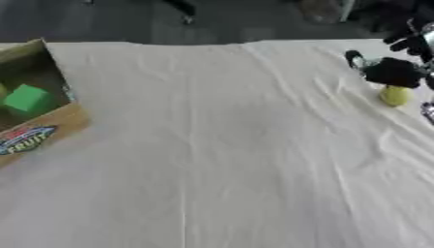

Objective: Pick up the objects with one hand, pass them to the other hand, and then place them into the box on the other side of the table.

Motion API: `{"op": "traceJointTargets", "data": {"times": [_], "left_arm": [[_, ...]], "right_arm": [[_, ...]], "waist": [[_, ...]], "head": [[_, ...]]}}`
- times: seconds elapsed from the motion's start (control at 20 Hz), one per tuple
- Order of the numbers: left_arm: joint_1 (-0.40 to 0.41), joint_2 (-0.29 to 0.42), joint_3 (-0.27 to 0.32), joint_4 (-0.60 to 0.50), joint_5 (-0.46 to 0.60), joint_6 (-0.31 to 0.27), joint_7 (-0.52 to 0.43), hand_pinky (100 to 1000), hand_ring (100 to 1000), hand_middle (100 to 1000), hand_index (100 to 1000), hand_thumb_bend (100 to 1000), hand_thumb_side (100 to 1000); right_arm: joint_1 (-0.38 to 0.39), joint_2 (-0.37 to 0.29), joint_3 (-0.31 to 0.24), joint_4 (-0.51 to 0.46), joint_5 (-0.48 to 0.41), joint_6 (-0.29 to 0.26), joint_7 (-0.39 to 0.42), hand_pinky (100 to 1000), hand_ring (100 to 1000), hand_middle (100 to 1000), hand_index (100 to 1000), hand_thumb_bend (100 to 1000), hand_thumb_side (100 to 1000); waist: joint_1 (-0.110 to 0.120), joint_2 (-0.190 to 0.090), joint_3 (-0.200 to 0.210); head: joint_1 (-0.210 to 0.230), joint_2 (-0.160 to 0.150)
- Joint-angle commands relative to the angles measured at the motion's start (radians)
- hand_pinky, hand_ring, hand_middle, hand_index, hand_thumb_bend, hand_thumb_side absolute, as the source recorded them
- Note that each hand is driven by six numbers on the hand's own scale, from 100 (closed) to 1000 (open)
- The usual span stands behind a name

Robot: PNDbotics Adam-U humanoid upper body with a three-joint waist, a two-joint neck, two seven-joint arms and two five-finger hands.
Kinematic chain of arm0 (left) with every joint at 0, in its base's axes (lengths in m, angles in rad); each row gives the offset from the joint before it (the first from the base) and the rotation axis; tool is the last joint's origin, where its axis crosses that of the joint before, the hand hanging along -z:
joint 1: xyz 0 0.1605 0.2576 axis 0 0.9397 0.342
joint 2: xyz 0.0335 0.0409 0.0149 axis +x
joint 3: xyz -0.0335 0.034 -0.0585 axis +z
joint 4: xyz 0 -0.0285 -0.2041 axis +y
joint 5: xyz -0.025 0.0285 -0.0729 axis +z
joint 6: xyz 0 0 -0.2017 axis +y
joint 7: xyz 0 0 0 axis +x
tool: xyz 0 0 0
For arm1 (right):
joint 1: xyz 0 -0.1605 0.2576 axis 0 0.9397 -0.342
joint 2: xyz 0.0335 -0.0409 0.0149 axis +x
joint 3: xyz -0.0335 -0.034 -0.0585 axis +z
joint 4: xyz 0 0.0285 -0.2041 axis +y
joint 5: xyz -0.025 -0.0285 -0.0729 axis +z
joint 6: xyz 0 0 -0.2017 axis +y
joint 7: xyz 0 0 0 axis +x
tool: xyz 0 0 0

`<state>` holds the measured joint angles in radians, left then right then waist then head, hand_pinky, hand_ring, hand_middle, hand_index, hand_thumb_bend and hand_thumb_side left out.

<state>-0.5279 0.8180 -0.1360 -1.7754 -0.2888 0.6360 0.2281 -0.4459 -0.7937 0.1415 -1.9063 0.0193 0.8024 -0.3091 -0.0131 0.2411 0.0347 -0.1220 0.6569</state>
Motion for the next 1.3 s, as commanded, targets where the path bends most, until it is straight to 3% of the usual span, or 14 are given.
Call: {"op": "traceJointTargets", "data": {"times": [0.05, 0.4, 0.85, 1.3], "left_arm": [[-0.010, 0.036, -0.003, -0.010, 0.027, -0.013, 0.022, 608, 687, 647, 795, 100, 591], [-0.009, 0.039, -0.009, -0.005, 0.039, -0.020, 0.035, 609, 688, 649, 794, 100, 592], [-0.012, 0.034, -0.001, -0.008, 0.043, -0.021, 0.045, 607, 687, 648, 794, 100, 598], [-0.011, 0.032, 0.001, -0.011, 0.049, -0.021, 0.053, 607, 687, 648, 790, 100, 599]], "right_arm": [[0.026, -0.079, -0.044, 0.045, -0.038, 0.101, -0.072, 864, 769, 703, 789, 513, 249], [0.039, -0.132, -0.062, 0.208, -0.097, 0.105, -0.072, 865, 775, 719, 788, 534, 230], [-0.016, -0.163, -0.028, 0.386, -0.121, 0.105, -0.021, 863, 775, 719, 774, 532, 227], [-0.071, -0.153, -0.011, 0.470, -0.122, 0.105, -0.002, 863, 771, 706, 764, 523, 216]], "waist": [[0.003, -0.022, 0.002], [0.003, -0.021, 0.004], [0.006, -0.016, 0.010], [0.008, -0.007, 0.016]], "head": [[-0.020, 0.000], [-0.057, -0.003], [-0.082, -0.009], [-0.085, -0.016]]}}
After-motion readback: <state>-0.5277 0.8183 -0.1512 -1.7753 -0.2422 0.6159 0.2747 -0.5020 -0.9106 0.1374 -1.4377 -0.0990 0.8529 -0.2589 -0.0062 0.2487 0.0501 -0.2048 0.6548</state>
